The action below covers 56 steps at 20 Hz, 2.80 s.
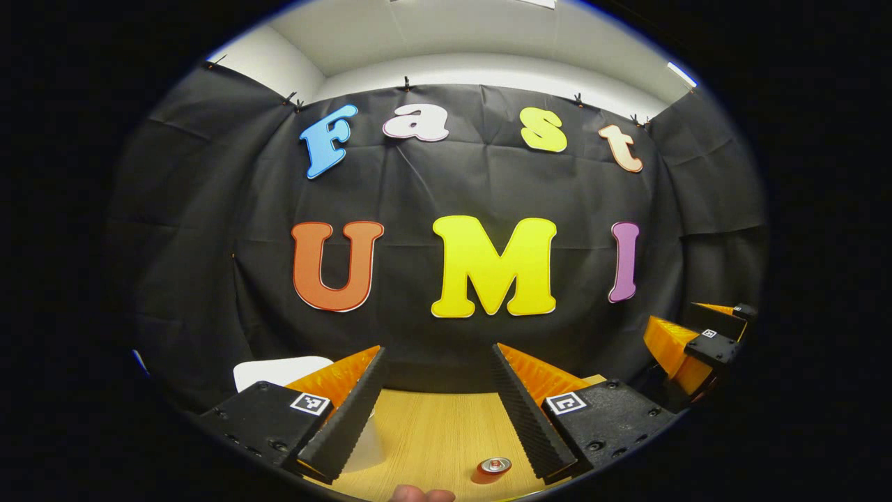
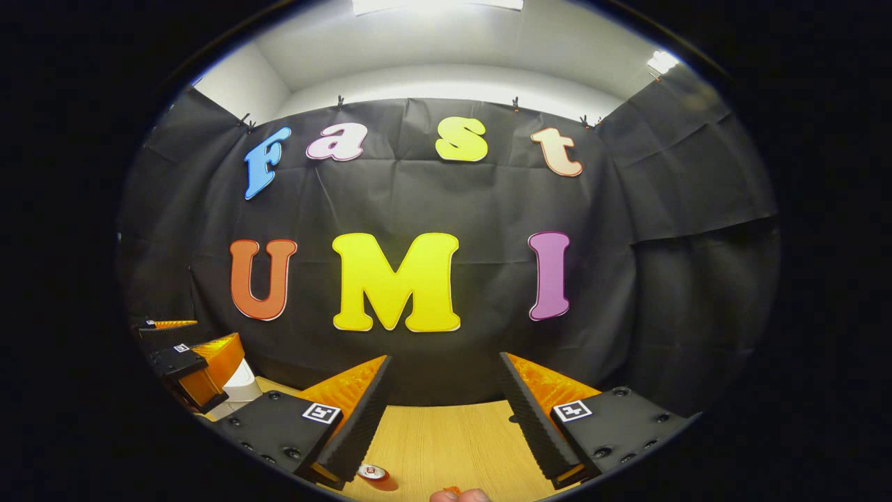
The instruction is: Press the lid of the desktop garbage bin to open it, pick up the crumpled paper on the desktop and throw it into the bin, then pick up the pop can on the desktop and drop it into the bin, and finally close the garbage bin lid.
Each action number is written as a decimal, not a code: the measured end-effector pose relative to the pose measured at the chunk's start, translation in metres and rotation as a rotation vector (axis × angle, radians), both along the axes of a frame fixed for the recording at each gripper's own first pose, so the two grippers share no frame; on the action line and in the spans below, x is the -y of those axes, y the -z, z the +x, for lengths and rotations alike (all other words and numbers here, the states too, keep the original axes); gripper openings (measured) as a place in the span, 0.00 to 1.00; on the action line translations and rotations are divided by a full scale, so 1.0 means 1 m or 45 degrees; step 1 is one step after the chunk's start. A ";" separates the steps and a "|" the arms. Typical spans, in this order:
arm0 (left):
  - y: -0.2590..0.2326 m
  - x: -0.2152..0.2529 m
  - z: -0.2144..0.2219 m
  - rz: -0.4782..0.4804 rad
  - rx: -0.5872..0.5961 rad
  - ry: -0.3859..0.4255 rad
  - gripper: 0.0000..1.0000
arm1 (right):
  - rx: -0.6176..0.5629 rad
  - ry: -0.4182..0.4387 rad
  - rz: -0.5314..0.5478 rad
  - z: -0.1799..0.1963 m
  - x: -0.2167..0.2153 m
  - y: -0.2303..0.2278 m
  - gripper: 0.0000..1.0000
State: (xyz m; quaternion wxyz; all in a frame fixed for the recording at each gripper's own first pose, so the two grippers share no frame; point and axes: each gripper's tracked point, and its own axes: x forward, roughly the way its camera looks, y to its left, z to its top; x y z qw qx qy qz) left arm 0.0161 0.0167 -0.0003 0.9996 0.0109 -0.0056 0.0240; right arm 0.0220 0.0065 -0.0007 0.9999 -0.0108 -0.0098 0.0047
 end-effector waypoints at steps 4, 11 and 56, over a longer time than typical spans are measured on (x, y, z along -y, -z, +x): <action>0.001 -0.004 0.000 0.014 -0.008 -0.024 0.96 | -0.009 -0.004 0.011 0.002 0.000 0.003 0.94; 0.002 -0.029 0.004 0.051 -0.014 -0.128 0.96 | -0.019 -0.047 0.025 0.005 -0.005 0.005 0.94; 0.135 -0.197 0.041 -0.061 -0.417 -0.698 0.25 | -0.171 -0.185 -0.146 0.027 -0.007 0.057 0.94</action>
